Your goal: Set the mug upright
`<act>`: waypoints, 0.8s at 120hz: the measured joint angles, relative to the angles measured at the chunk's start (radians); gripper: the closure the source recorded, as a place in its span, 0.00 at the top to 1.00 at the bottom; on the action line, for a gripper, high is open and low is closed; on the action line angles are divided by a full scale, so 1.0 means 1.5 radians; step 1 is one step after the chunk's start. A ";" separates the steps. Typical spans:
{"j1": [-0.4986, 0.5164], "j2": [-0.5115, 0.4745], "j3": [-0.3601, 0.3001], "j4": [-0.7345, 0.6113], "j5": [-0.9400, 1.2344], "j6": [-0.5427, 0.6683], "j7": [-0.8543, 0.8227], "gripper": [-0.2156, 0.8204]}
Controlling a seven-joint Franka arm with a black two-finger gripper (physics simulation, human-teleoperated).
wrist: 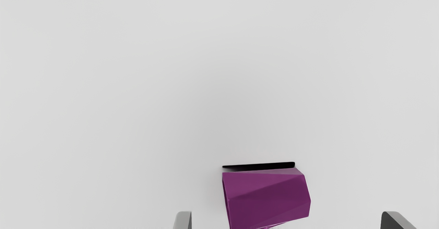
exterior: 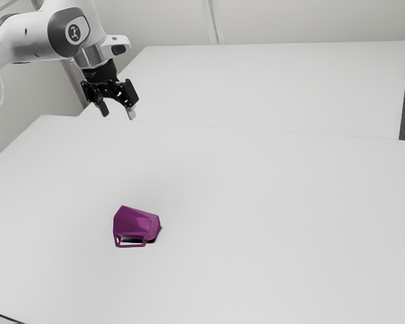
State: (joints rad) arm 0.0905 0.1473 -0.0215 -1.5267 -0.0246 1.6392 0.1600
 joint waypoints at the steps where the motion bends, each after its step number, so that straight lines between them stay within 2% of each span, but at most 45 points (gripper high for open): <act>1: 0.000 0.000 0.000 0.000 0.000 0.000 0.000 0.79; 48: 0.006 -0.018 0.001 -0.030 -0.009 -0.008 -0.006 0.79; 66: 0.028 -0.110 0.006 -0.155 -0.091 -0.020 -0.010 0.79; 81: 0.019 -0.147 0.071 -0.244 -0.192 -0.021 0.007 0.79; 96: 0.072 -0.148 0.120 -0.304 -0.274 -0.013 0.045 0.79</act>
State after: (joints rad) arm 0.1988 -0.0747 0.1592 -1.9834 -0.4352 1.6195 0.2276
